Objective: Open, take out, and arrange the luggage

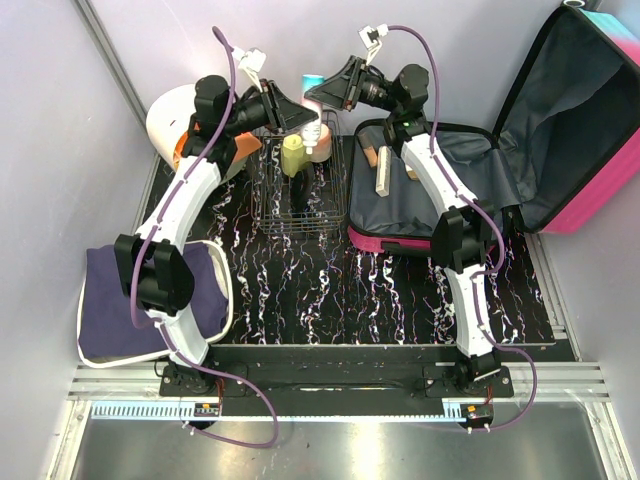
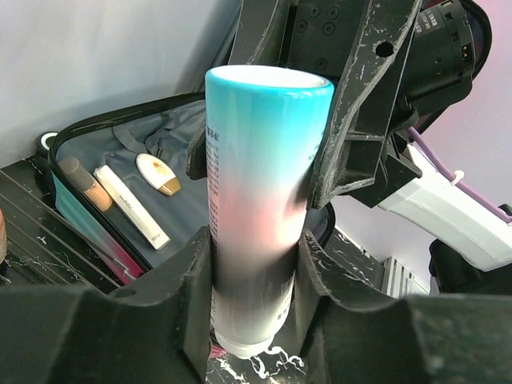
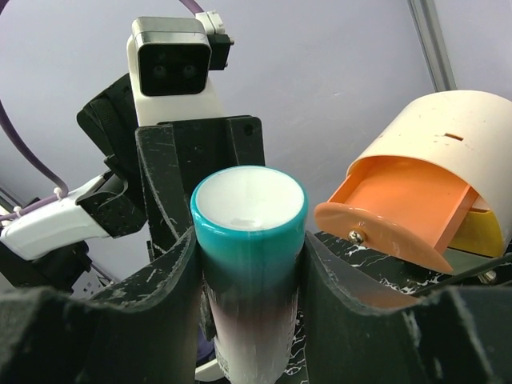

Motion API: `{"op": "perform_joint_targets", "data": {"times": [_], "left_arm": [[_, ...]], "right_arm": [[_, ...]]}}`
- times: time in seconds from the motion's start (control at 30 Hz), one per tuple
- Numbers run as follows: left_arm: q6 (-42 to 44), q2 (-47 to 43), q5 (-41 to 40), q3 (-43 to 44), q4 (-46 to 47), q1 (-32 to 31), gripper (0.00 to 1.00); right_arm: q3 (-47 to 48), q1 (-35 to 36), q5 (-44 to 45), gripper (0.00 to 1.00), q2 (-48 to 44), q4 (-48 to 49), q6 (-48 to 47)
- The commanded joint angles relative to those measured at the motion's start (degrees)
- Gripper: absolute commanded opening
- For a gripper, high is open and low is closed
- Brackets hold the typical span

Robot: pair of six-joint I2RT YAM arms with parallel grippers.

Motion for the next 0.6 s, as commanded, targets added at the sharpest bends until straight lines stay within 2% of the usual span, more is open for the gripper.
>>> {"op": "perform_joint_targets", "data": {"times": [0.0,0.03,0.07,0.13,0.2,0.33,0.47,0.57], "left_arm": [[-1.88,-3.49,-3.21,-0.02,4.08,2.2,0.0],[-2.66,-3.57,-3.3,-0.11,4.25,2.47,0.0],[-2.93,-3.66,-3.65,-0.2,4.17,2.9,0.0],[-1.89,-4.01,-3.65,0.32,2.95,3.61,0.0],[0.74,-4.8,-4.09,0.76,-1.88,5.1,0.0],[13.63,-6.82,-6.37,1.12,-14.18,9.05,0.0],[29.21,-6.48,-15.04,7.43,-33.13,12.92,0.0],[36.68,-5.34,-22.68,11.83,-39.4,16.34,0.0]], "right_arm": [[2.93,0.89,-0.8,0.0,-0.86,2.32,-0.21],[2.93,0.89,-0.63,0.16,-0.78,1.63,-0.21],[2.93,0.8,-0.45,0.62,-0.86,1.27,-0.29],[3.28,0.71,-0.54,0.99,-0.95,-0.13,-1.08],[3.02,0.36,-0.1,1.0,-1.3,-1.18,-2.31],[1.62,-1.31,1.66,1.0,-2.53,-2.94,-3.46],[1.52,-3.06,1.75,1.0,-2.88,-7.07,-8.1],[0.91,-3.86,1.57,1.0,-3.5,-9.27,-9.87]]}}
